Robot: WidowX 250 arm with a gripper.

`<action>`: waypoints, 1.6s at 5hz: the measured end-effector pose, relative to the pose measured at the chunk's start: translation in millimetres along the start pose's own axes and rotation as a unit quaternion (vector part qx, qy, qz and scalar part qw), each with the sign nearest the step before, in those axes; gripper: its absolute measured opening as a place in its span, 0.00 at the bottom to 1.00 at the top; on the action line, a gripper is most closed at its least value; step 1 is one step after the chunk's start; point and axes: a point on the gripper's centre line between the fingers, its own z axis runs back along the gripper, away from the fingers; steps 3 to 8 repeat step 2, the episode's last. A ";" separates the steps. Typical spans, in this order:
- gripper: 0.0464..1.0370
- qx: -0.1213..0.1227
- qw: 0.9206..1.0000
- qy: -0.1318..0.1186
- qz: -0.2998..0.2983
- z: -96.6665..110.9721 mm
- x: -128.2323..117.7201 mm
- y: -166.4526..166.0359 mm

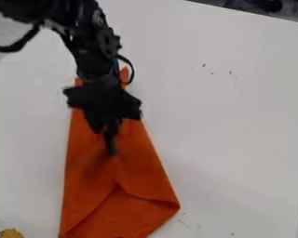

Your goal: Fold the cloth from top right to bottom left

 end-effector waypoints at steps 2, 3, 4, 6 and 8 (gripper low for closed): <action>0.96 0.054 0.996 0.047 -0.050 41.1 11.4 14.3; 0.96 0.054 0.996 0.047 -0.050 41.1 11.4 14.3; 0.96 0.054 0.996 0.047 -0.050 41.1 11.4 14.3; 0.96 0.054 0.996 0.047 -0.050 41.1 11.4 14.3; 0.96 0.054 0.996 0.047 -0.050 41.1 11.4 14.3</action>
